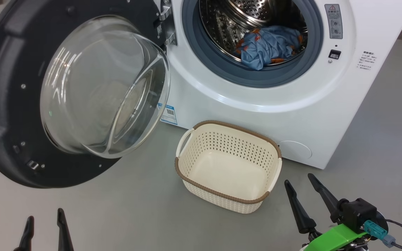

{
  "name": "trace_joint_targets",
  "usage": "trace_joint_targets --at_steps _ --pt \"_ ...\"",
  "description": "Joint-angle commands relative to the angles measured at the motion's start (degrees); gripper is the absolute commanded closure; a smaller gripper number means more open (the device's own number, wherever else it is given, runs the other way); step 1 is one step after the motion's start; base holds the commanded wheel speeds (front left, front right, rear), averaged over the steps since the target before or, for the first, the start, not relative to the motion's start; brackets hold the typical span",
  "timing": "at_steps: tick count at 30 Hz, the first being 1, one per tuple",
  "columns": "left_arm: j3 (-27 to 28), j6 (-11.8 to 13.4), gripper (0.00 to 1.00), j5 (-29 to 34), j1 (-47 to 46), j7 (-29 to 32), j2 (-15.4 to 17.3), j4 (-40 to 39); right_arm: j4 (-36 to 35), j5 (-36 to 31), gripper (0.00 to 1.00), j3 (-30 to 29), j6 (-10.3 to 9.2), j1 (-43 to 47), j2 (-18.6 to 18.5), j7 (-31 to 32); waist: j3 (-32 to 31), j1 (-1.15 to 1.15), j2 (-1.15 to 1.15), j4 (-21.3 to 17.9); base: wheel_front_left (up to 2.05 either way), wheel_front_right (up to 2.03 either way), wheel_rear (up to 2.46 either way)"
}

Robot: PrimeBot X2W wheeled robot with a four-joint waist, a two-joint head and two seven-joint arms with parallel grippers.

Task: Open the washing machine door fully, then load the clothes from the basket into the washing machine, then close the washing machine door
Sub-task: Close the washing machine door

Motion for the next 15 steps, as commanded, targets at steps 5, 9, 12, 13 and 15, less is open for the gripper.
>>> trace_joint_targets --at_steps 5,9,12,13,15 --pt "2.2 0.7 0.0 -0.8 -1.0 -0.4 0.6 -0.8 -1.0 0.4 0.0 1.4 0.56 -0.6 -0.3 -0.3 -0.2 0.0 0.0 0.5 0.0 0.0 0.0" --pt "2.3 0.8 0.0 -1.0 -0.9 -0.4 0.6 -0.7 -1.0 0.4 0.0 1.4 0.56 -0.5 -0.3 -0.3 -0.3 0.0 0.0 1.0 0.0 0.0 0.0" --pt "2.3 0.8 0.0 -1.1 -0.7 -0.4 0.6 -0.6 -0.9 0.4 0.0 1.4 0.56 -0.4 -0.3 -0.3 -0.3 0.0 0.0 1.4 0.0 0.0 0.0" --pt "2.3 0.9 0.0 -1.3 -0.6 -0.4 0.6 -0.5 -0.8 0.5 0.0 1.5 0.56 -0.4 -0.3 -0.3 -0.4 0.0 0.0 1.5 0.0 0.0 0.0" --pt "2.4 1.0 0.0 -1.4 -0.5 -0.4 0.6 -0.5 -0.7 0.5 0.0 1.7 0.56 -0.5 -0.3 -0.3 -0.4 0.0 0.0 1.6 0.0 0.0 0.0"
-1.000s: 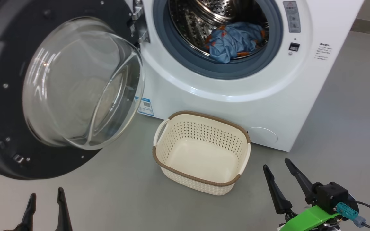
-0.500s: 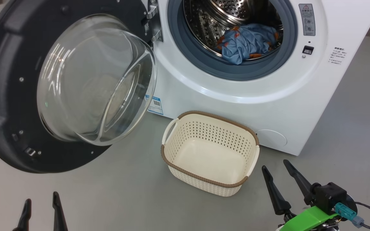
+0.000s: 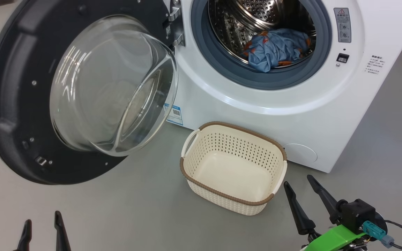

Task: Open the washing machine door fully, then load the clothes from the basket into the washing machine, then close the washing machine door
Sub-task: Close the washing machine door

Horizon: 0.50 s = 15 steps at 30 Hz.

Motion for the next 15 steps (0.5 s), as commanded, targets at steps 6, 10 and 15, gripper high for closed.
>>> trace_joint_targets --at_steps 6,10,15 --pt "2.1 0.7 0.0 -0.8 -0.5 -0.4 0.6 -0.8 -1.0 0.6 0.0 1.8 0.56 -0.9 -0.5 -0.3 0.3 0.0 0.0 0.1 0.0 0.0 0.0" --pt "2.1 0.9 0.0 -0.8 -0.6 -0.4 0.6 -0.8 -1.0 0.7 0.0 1.9 0.56 -0.9 -0.7 -0.3 0.4 0.0 0.0 0.1 0.0 0.0 0.0" --pt "2.3 0.7 0.0 -0.5 -0.7 -0.4 0.6 -0.8 -0.9 0.8 0.0 1.9 0.56 -1.0 -0.6 -0.3 0.4 0.0 0.0 0.1 0.0 0.0 0.0"
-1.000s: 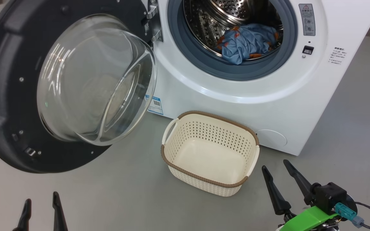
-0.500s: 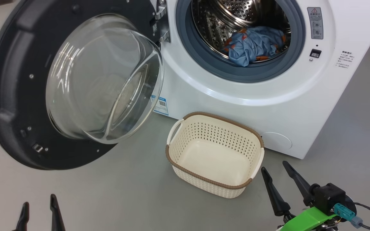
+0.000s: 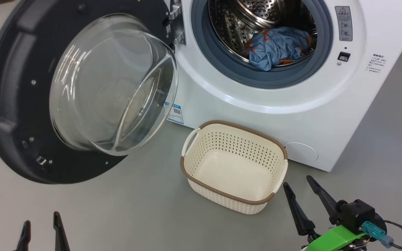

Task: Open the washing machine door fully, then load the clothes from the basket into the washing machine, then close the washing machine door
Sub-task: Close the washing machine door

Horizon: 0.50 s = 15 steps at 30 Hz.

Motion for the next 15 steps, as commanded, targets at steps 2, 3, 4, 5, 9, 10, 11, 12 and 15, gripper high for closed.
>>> trace_joint_targets --at_steps 2,3,4,5,9,10,11,12,15 --pt "2.0 0.1 0.0 0.3 -0.9 -0.4 0.6 -1.1 -1.2 0.4 0.0 1.4 0.56 -1.0 -0.3 -0.3 0.0 0.0 0.0 0.0 0.0 0.0 0.0" --pt "2.0 0.0 0.0 0.4 -0.9 -0.4 0.6 -1.1 -1.2 0.4 0.0 1.3 0.56 -0.9 -0.3 -0.3 0.0 0.0 0.0 0.0 0.0 0.0 0.0" --pt "1.9 0.0 0.12 0.3 -0.9 -0.4 0.6 -1.0 -1.3 0.4 0.0 1.3 0.56 -0.9 -0.3 -0.3 0.0 0.0 0.0 0.0 0.0 0.0 0.0" --pt "1.9 -0.1 0.82 0.4 -0.9 -0.4 0.6 -0.9 -1.3 0.4 0.0 1.2 0.56 -0.9 -0.3 -0.3 0.0 0.0 0.0 0.0 0.0 0.0 0.0" --pt "2.4 -0.1 1.0 -0.6 -1.1 -0.4 0.6 -1.0 -1.5 0.3 0.0 1.3 0.56 -0.9 -0.2 -0.3 0.3 0.0 0.0 -0.4 0.0 0.0 0.0" --pt "2.5 -0.1 1.0 -1.0 -1.2 -0.4 0.6 -1.0 -1.5 0.3 0.0 1.2 0.56 -0.9 -0.2 -0.3 0.4 0.0 0.0 -0.5 0.0 0.0 0.0" --pt "2.7 -0.2 1.0 -1.4 -1.3 -0.4 0.6 -1.0 -1.5 0.3 0.0 1.2 0.56 -0.9 -0.3 -0.3 0.4 0.0 0.0 -0.5 0.0 0.0 0.0" --pt "2.9 -0.2 1.0 -2.2 -1.4 -0.4 0.6 -1.1 -1.6 0.3 0.0 1.2 0.56 -0.9 -0.3 -0.3 0.5 0.0 0.0 -0.6 0.0 0.0 0.0" --pt "4.0 -0.5 1.0 -3.6 -1.9 -0.4 0.6 -1.7 -1.6 0.4 0.0 1.2 0.56 -0.8 -0.4 -0.3 0.7 0.0 0.0 -0.8 0.0 0.0 0.0"
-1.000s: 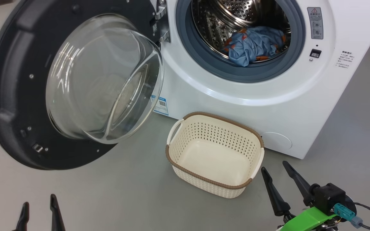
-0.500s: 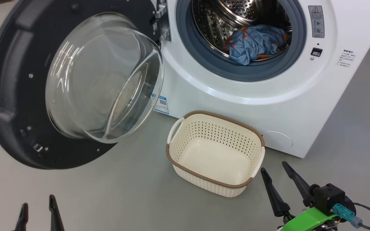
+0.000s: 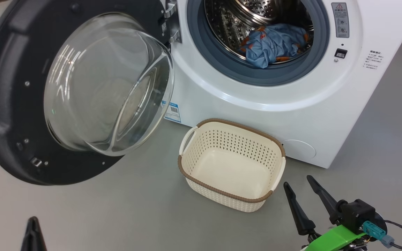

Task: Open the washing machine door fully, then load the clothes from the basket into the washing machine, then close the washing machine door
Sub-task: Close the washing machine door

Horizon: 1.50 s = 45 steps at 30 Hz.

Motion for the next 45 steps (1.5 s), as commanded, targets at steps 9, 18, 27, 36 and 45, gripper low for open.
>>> trace_joint_targets --at_steps 9,18,27,36,45 --pt "10.1 -2.7 1.0 -6.5 -6.2 -0.4 0.6 -2.4 -1.5 0.5 0.0 1.1 0.56 -1.0 -0.6 -0.3 0.2 0.0 0.0 -0.8 0.0 0.0 0.0" --pt "22.2 -7.6 1.0 -16.2 -16.8 -0.4 4.2 3.5 -1.3 0.7 0.0 1.5 0.56 -1.3 -0.8 -0.3 0.3 0.0 0.0 -2.0 0.0 0.0 0.0" --pt "28.1 -10.4 1.0 -30.8 -28.8 5.5 11.8 14.0 -1.3 0.9 0.0 1.8 0.56 -1.8 -1.1 -0.3 1.1 0.0 0.0 -3.9 0.0 0.0 0.0" --pt "34.3 -11.3 1.0 -48.1 -40.9 15.0 16.7 25.6 -1.2 1.1 0.0 2.3 0.56 -3.2 -2.1 -0.3 3.2 0.0 0.0 -6.0 0.0 0.0 0.0" --pt "34.5 -10.3 1.0 -54.3 -43.5 27.4 21.3 33.7 -1.1 1.4 0.0 2.5 0.56 -4.3 -3.0 -0.3 4.5 0.0 0.0 -8.0 0.0 0.0 0.0"
